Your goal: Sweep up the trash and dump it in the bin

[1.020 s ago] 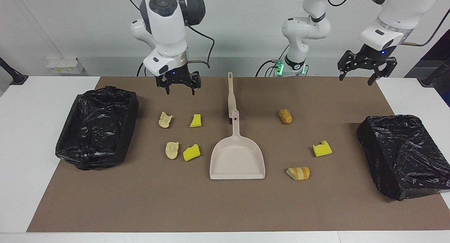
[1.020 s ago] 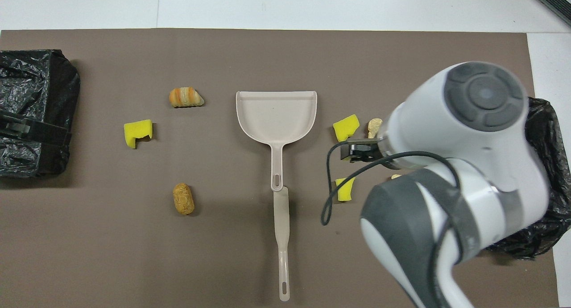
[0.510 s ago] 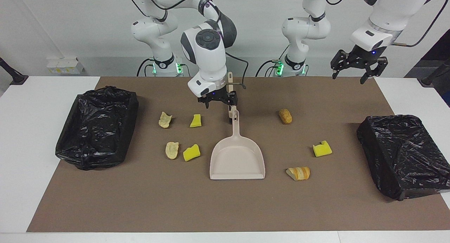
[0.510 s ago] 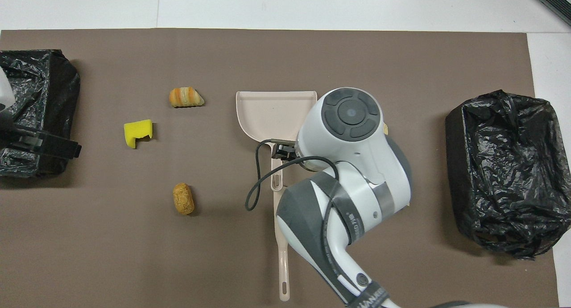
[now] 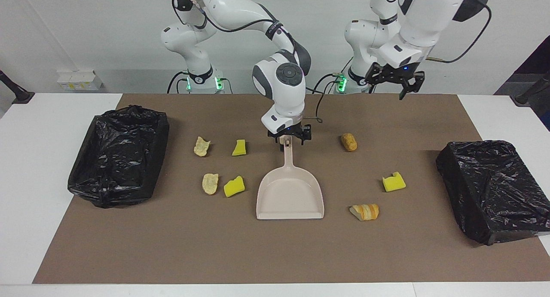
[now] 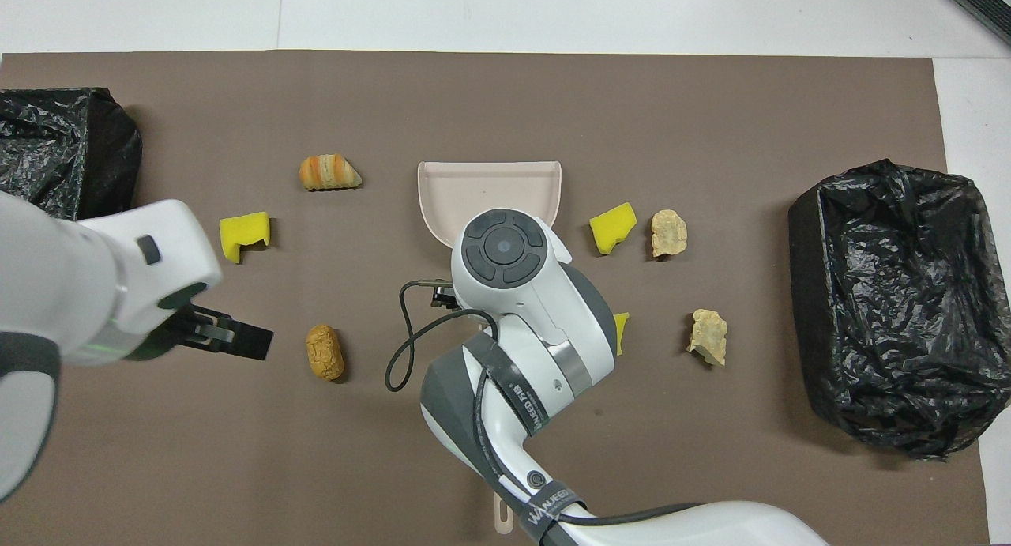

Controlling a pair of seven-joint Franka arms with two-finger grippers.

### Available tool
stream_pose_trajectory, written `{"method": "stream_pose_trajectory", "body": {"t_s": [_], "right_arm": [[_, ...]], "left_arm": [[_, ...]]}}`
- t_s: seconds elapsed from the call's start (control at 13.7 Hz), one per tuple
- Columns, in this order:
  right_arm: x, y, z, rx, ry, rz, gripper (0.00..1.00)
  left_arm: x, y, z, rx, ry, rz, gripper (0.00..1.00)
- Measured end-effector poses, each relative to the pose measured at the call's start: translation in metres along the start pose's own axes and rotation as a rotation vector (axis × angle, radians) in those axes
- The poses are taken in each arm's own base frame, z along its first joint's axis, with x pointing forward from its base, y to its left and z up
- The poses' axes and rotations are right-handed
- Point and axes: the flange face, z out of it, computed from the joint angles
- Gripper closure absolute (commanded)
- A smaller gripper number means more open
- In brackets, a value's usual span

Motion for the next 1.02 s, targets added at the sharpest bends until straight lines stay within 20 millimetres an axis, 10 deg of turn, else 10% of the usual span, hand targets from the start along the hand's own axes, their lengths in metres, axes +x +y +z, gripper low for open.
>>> {"method": "stream_pose_trajectory", "body": {"t_s": [0.51,0.73,0.87,1.02], "right_arm": [[0.014,0.007,0.012,-0.014,0.025,-0.071,0.00],[0.015,0.007,0.017,-0.020,0.022,-0.089,0.44],[0.017,0.008,0.017,-0.020,0.023,-0.095,1.00],[0.020,0.010,0.017,-0.017,0.028,-0.096,1.00]], "left_arm": [[-0.060,0.117,0.080,-0.022,-0.035,0.009,0.00],[-0.084,0.164,0.111,-0.019,-0.036,-0.016,0.00],[-0.096,0.190,0.126,-0.043,-0.024,-0.027,0.00],[-0.104,0.216,0.148,-0.056,0.001,-0.060,0.00]]}}
